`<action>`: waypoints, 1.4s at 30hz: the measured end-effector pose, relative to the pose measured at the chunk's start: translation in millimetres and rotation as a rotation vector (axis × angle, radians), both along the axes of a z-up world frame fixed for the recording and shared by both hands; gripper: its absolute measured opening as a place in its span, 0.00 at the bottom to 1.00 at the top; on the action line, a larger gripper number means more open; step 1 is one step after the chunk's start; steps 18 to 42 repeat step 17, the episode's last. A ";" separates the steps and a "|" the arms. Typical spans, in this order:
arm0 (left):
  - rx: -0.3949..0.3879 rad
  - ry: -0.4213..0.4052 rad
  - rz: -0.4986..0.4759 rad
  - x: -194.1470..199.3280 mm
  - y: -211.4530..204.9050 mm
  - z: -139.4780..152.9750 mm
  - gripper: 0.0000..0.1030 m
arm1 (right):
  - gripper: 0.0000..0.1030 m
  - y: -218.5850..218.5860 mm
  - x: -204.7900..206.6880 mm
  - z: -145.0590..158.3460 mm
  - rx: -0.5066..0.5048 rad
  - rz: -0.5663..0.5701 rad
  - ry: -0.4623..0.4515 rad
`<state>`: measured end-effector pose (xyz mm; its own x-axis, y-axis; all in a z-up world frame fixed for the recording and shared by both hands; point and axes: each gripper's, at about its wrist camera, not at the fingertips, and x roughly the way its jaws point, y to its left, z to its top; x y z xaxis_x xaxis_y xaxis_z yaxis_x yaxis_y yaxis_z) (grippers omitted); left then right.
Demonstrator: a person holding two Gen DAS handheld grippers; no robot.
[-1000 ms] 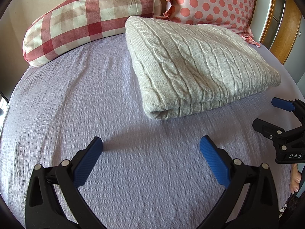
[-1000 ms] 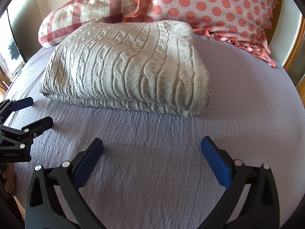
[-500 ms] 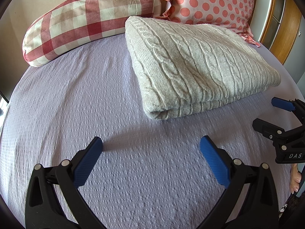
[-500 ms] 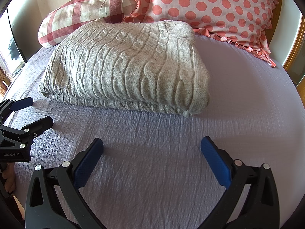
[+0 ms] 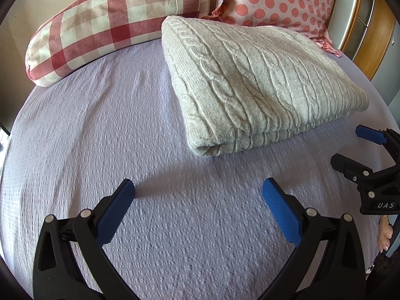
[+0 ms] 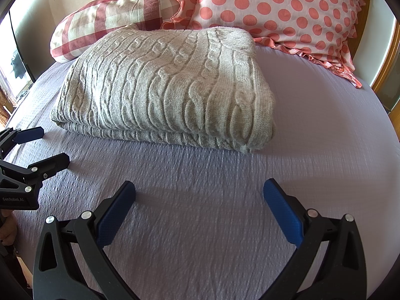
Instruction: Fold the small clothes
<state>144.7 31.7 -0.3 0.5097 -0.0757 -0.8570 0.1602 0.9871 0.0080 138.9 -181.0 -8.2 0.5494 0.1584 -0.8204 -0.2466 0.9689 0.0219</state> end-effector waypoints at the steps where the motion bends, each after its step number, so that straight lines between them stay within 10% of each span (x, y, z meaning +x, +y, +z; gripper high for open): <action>1: 0.000 0.003 -0.002 0.7 0.5 0.0 0.98 | 0.99 -0.2 -0.3 -0.1 0.000 0.000 0.000; 42: -0.001 -0.010 -0.008 -0.8 0.7 -1.8 0.98 | 0.99 -0.1 -0.1 -0.1 0.000 0.000 0.000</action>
